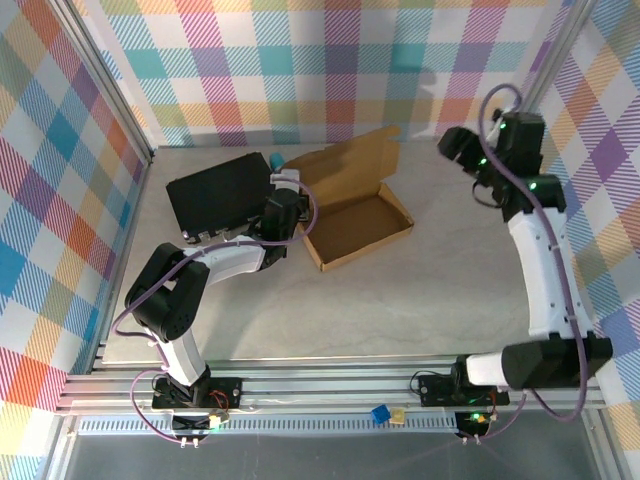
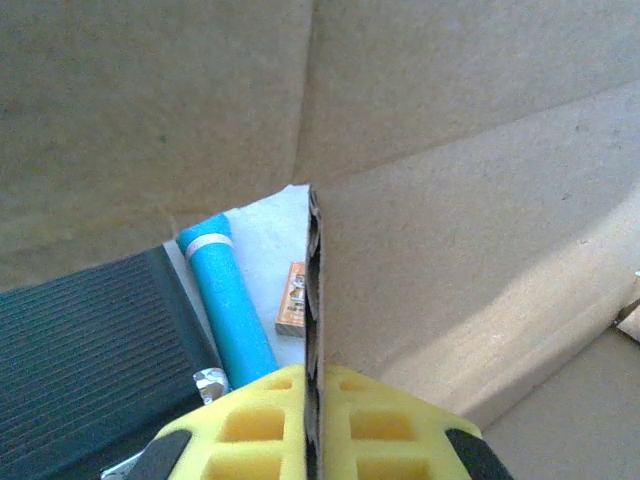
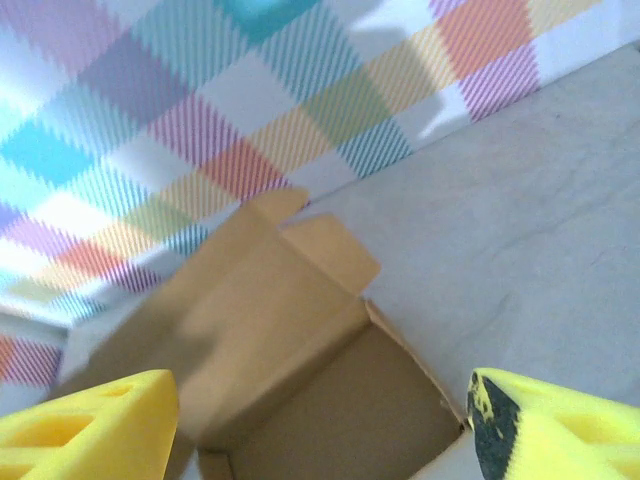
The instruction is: Fold the paper box
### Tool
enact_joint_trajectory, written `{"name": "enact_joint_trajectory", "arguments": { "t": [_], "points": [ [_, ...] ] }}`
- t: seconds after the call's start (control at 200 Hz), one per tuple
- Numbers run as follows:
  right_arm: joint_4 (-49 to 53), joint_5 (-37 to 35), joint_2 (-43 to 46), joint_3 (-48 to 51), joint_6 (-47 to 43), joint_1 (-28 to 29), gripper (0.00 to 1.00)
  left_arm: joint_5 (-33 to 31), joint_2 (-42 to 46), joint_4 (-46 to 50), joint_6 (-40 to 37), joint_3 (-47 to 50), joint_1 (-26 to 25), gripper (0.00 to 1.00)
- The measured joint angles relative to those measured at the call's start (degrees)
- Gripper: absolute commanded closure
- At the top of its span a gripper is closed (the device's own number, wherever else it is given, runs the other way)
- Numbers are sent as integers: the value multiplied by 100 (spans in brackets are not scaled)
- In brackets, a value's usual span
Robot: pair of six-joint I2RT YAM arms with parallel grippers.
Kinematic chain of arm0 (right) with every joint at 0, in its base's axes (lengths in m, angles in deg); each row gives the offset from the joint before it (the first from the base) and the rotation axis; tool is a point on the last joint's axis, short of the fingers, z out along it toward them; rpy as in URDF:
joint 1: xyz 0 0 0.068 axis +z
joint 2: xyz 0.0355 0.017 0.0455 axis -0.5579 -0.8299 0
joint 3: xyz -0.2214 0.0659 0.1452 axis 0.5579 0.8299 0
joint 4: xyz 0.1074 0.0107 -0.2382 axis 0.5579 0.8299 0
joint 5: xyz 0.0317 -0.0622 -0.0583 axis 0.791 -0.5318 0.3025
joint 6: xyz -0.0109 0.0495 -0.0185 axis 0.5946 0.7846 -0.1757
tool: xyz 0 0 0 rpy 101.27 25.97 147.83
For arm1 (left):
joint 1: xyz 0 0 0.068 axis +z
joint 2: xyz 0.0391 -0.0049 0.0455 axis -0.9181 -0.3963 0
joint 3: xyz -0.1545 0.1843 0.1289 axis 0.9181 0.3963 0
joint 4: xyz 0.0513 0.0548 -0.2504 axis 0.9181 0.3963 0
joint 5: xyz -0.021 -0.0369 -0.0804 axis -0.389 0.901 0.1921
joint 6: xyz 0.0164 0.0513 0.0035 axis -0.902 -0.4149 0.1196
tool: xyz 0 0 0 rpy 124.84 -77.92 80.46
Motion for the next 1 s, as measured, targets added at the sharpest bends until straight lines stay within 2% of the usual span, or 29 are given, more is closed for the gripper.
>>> {"name": "enact_joint_trajectory", "arguments": {
  "t": [0.1,0.145,0.255,0.395,0.56,0.7,1.0],
  "points": [
    [114,621,-1182,-957,391,-422,31,223,24,4,-105,26,2,100],
    [229,892,-1897,-1510,487,-494,35,367,94,9,-151,83,2,100],
    [520,1390,-3519,-2761,597,-540,36,796,420,70,-275,326,52,100],
    [1016,1840,-4697,-3578,688,-540,37,1412,1071,356,-424,667,184,100],
    [1270,2249,-4951,-3829,918,-479,37,2140,1722,673,-553,942,673,100],
    [1268,2476,-4959,-3838,1137,-304,36,2820,1799,975,-732,955,1025,100],
    [824,2929,-5438,-4242,1628,-66,38,4054,1694,1598,-1126,588,1139,100]
  ]
}}
